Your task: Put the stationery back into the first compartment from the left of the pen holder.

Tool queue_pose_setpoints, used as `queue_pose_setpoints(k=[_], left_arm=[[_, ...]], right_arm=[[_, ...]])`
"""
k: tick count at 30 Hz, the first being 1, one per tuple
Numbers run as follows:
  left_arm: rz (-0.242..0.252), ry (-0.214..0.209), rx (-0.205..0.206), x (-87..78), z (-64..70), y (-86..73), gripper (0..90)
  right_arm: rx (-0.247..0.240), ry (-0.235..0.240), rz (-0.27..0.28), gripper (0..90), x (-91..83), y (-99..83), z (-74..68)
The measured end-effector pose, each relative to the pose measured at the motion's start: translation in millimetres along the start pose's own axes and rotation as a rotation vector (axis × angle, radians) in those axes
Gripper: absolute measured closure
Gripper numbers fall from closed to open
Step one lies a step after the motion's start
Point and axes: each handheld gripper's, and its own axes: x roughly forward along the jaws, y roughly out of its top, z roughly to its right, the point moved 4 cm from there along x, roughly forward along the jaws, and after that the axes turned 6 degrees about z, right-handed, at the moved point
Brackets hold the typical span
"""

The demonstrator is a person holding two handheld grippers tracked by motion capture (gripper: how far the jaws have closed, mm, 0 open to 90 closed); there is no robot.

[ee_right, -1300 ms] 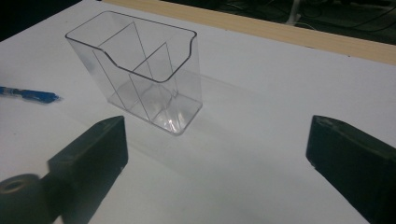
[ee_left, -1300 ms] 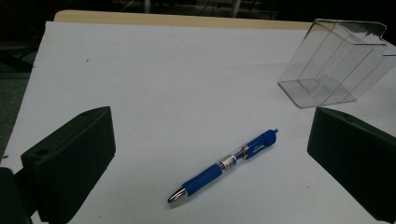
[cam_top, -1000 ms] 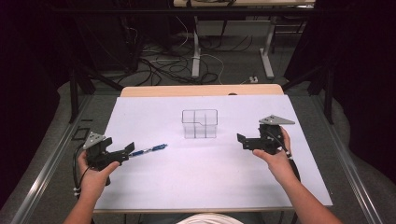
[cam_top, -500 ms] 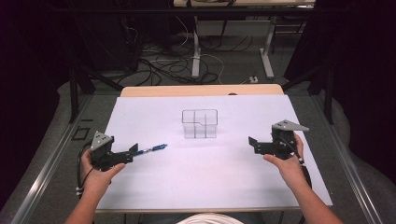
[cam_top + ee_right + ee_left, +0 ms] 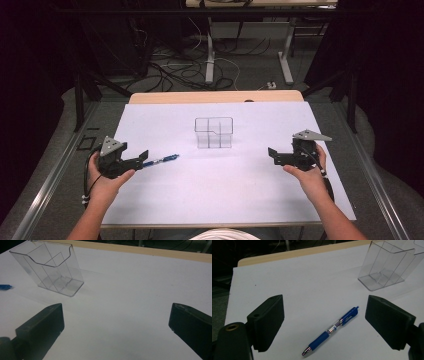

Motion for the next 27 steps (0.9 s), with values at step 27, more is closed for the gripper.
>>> queue_pose_setpoints(k=[27], left_arm=[[-0.148, -0.075, 0.228, 14.3, 7.0, 32.2, 37.2]], right_arm=[[-0.007, -0.004, -0.011, 2.3, 2.8, -3.6, 1.1]])
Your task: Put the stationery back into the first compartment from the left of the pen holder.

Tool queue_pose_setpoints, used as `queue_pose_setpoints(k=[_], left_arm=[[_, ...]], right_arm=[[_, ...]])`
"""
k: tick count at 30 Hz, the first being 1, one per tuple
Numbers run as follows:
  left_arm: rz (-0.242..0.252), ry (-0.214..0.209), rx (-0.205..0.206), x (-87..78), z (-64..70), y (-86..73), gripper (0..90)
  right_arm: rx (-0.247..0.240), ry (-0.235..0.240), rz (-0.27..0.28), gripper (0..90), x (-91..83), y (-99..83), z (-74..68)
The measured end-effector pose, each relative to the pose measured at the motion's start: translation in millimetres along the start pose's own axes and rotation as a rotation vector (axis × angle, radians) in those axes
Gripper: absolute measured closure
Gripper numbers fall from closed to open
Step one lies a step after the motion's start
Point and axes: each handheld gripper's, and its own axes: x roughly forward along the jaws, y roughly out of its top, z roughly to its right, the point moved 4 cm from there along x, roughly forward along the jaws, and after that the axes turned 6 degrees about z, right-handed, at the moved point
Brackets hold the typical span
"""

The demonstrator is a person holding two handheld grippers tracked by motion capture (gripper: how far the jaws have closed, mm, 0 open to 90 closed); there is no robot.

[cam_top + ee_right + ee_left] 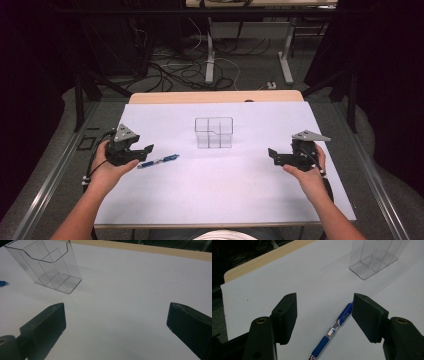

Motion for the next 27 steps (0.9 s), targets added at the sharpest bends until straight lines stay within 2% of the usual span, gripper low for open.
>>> queue_pose_setpoints(k=[2, 6, 8, 10, 12, 16, 22, 26, 27], left_arm=[[-0.003, 0.002, 0.014, 0.4, -0.5, 1.7, 37.2], [-0.004, -0.026, 0.045, 3.6, -0.3, 5.3, 37.1], [-0.01, -0.023, 0.065, 6.4, -0.3, 6.6, 36.9], [-0.033, -0.03, 0.102, 8.9, -0.4, 7.7, 35.9], [-0.047, -0.051, 0.103, 12.7, 2.0, 7.5, 36.3], [-0.079, -0.061, 0.15, 20.0, 3.3, 7.2, 39.2], [-0.138, -0.091, 0.166, 32.0, 6.1, 3.5, 44.5], [-0.168, -0.108, 0.166, 40.1, 8.6, 0.8, 47.2], [-0.187, -0.113, 0.181, 41.6, 8.3, -0.1, 48.0]], right_arm=[[0.001, 0.003, -0.003, 2.5, -0.2, -0.1, -0.6], [-0.011, 0.003, -0.002, 2.6, -0.5, -0.7, -0.6], [-0.013, 0.001, -0.003, 2.6, -1.0, -1.1, -0.7], [-0.014, 0.001, 0.0, 2.5, -0.9, -1.3, -0.6], [-0.016, -0.004, -0.004, 2.1, -1.3, -1.4, -0.2], [-0.029, 0.001, -0.008, 0.6, -0.8, -2.2, -0.4], [-0.053, 0.011, -0.021, 0.0, -0.7, -3.2, -3.6], [-0.048, 0.015, -0.02, 0.0, 0.3, -3.7, -4.1], [-0.05, 0.016, -0.02, 0.0, 0.4, -3.8, -4.2]])
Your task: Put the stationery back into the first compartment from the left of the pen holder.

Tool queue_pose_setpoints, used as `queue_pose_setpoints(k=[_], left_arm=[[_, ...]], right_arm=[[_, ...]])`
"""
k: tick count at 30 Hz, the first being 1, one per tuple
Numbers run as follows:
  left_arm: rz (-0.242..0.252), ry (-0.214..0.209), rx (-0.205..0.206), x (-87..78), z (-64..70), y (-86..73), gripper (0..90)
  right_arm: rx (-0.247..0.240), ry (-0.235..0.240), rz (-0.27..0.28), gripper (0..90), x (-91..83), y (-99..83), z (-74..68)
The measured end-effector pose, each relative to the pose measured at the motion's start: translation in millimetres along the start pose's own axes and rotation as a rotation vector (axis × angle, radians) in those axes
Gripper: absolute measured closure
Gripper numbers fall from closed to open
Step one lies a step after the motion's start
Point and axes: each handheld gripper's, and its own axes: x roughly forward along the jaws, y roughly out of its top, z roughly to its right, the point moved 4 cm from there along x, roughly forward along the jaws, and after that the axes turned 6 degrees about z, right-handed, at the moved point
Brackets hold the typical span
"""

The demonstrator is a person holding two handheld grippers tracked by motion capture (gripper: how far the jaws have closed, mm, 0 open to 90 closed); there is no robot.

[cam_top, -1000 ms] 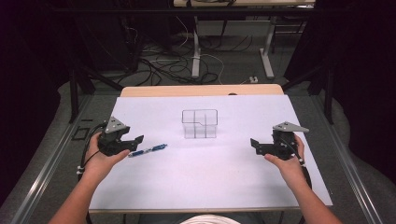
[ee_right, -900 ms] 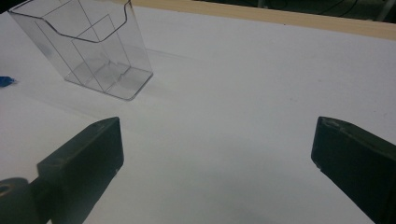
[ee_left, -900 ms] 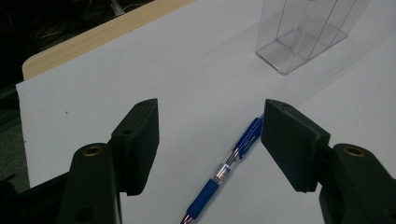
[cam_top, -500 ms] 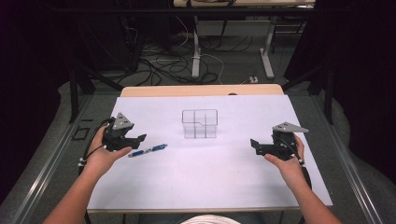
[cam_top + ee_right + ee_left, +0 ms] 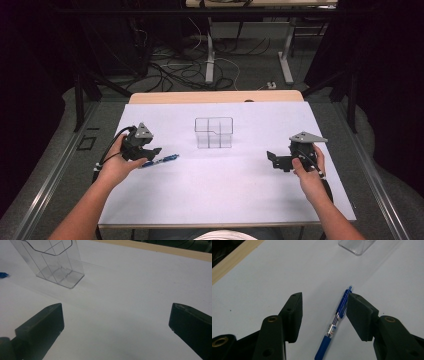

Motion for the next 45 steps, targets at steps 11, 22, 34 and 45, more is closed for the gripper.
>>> queue_pose_setpoints(k=[11, 22, 34, 45], left_arm=[[-0.109, -0.021, 0.086, 18.9, 2.3, -8.9, 55.2], [-0.205, -0.036, 0.159, 28.7, 3.4, -14.8, 60.3], [-0.264, -0.056, 0.215, 39.5, 7.3, -20.8, 64.3], [-0.297, -0.075, 0.262, 45.9, 12.1, -24.2, 66.7]], right_arm=[[-0.012, -0.001, -0.02, 0.0, 2.0, -2.6, -0.3], [-0.017, 0.004, -0.029, 0.0, 3.1, -3.5, -1.2], [-0.027, 0.003, -0.036, 0.0, 4.8, -4.4, -0.4], [-0.027, 0.012, -0.04, 0.0, 5.1, -5.2, -0.9]])
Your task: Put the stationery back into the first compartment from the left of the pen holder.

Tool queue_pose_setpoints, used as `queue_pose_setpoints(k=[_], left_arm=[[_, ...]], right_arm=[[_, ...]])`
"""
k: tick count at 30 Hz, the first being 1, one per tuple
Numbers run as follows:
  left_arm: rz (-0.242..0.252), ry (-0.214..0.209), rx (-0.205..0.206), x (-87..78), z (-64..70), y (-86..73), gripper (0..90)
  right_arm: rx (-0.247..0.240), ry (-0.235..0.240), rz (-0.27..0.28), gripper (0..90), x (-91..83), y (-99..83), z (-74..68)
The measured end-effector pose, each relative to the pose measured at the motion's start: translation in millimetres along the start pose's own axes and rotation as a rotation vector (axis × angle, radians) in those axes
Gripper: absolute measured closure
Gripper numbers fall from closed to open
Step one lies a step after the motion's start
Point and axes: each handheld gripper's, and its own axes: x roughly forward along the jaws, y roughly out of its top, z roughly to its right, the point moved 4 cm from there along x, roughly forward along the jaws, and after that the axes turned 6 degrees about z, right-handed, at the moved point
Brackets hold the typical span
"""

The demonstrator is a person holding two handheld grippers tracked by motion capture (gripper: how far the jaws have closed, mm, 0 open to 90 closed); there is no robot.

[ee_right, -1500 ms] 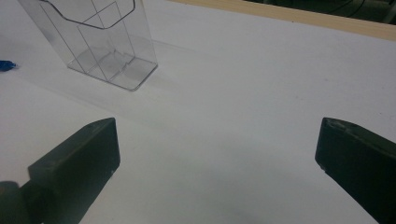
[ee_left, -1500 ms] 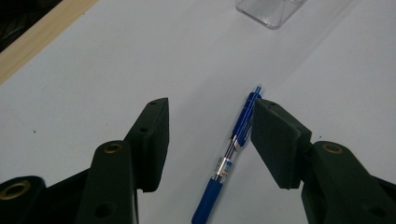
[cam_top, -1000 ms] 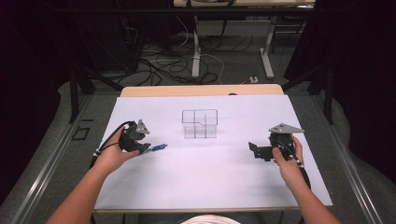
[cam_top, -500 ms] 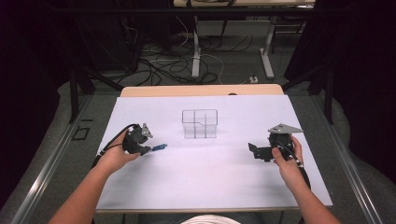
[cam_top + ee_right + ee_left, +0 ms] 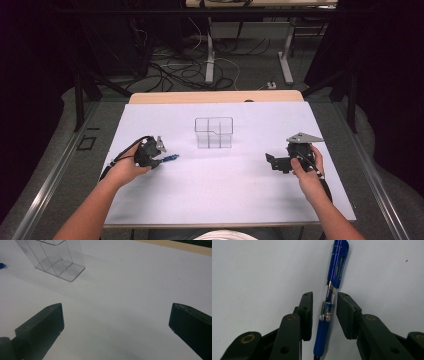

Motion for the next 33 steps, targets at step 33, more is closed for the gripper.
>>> queue_pose_setpoints(k=[33], left_arm=[[-0.041, -0.021, 0.079, 7.5, 3.4, 0.7, 78.8]], right_arm=[[-0.007, 0.0, 0.009, 0.0, -0.8, 0.5, 0.4]])
